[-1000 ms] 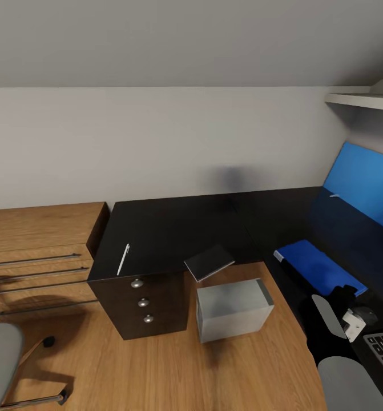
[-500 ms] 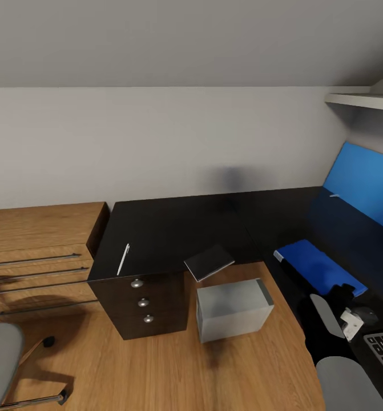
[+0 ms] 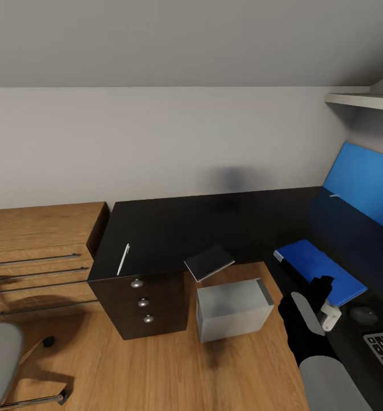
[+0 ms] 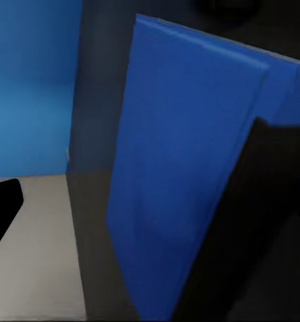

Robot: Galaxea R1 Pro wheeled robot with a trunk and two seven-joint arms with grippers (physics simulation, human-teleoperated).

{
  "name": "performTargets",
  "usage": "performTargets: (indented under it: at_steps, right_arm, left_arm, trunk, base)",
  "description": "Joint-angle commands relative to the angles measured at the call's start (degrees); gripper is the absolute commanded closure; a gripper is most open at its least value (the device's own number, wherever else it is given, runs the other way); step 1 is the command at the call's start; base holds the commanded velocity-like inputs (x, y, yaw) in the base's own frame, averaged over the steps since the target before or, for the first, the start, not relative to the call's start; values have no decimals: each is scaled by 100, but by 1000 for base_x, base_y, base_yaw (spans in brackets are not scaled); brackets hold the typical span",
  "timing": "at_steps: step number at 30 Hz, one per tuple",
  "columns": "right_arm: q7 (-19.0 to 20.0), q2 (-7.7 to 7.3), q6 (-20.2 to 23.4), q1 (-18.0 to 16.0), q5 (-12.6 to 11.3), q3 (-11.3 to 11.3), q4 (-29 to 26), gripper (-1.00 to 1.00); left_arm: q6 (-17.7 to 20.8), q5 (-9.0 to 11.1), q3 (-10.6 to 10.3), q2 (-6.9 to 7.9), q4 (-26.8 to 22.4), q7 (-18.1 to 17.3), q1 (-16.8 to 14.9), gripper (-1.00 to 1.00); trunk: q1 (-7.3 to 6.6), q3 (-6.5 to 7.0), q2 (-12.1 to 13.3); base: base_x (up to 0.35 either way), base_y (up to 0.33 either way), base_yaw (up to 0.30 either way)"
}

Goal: In the bedroom, organize the workspace by keeping the computer under the desk, ensuring the monitor is on the desk, placing the keyboard on the desk next to the monitor, placing the mouse on the desk next to the keyboard, moving the folder from the swivel chair onto the desk next to the mouse, stacking the notebook on top of the folder with the pen on top of the notebook, and positioning the swivel chair next to the desk.

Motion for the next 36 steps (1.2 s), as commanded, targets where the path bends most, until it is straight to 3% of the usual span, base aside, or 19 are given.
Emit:
performTargets:
  at_steps: [1,5,10,15,16,17,19,30,36]
  right_arm:
    - [-23,10,-5,-3,34,28,-10,-100]
    - [42,34,-8,1,34,136,-13,-100]
    - [83,218,-8,6,33,284,-15,-100]
    - [88,286,-10,6,35,442,-9,-100]
    - [89,299,-11,7,36,539,-6,-100]
    - [90,311,-14,12,36,801,6,-100]
    - [87,313,-17,14,36,1005,17,-100]
    - [67,338,8,24,28,1792,273,-100]
    - [60,362,13,24,21,2097,345,-100]
  left_arm:
    - [-31,54,-47,5,0,37,-4,-100]
    - [-32,56,-47,5,0,39,-4,-100]
    - [-30,53,-49,5,0,40,-4,-100]
    - [-33,53,-49,5,0,39,-4,-100]
    - [-31,51,-48,5,0,40,-4,-100]
    - [-32,51,-50,5,0,41,-4,-100]
    - [-30,49,-50,5,0,39,-4,-100]
    - [-33,51,-51,5,0,40,-4,-100]
    - [-34,49,-55,5,0,36,-4,-100]
  trunk:
    - [0,-5,-3]
    - [0,-5,-3]
    - [0,-5,-3]
    - [0,-5,-3]
    - [0,-5,-3]
    - [0,-5,-3]
    - [0,-2,-3]
    - [0,49,-3]
    - [0,76,-3]
  base:
    - [0,0,0]
    - [0,0,0]
    - [0,0,0]
    - [0,0,0]
    - [0,0,0]
    - [0,0,5]
    - [0,0,30]
    - [0,0,134]
    - [0,0,190]
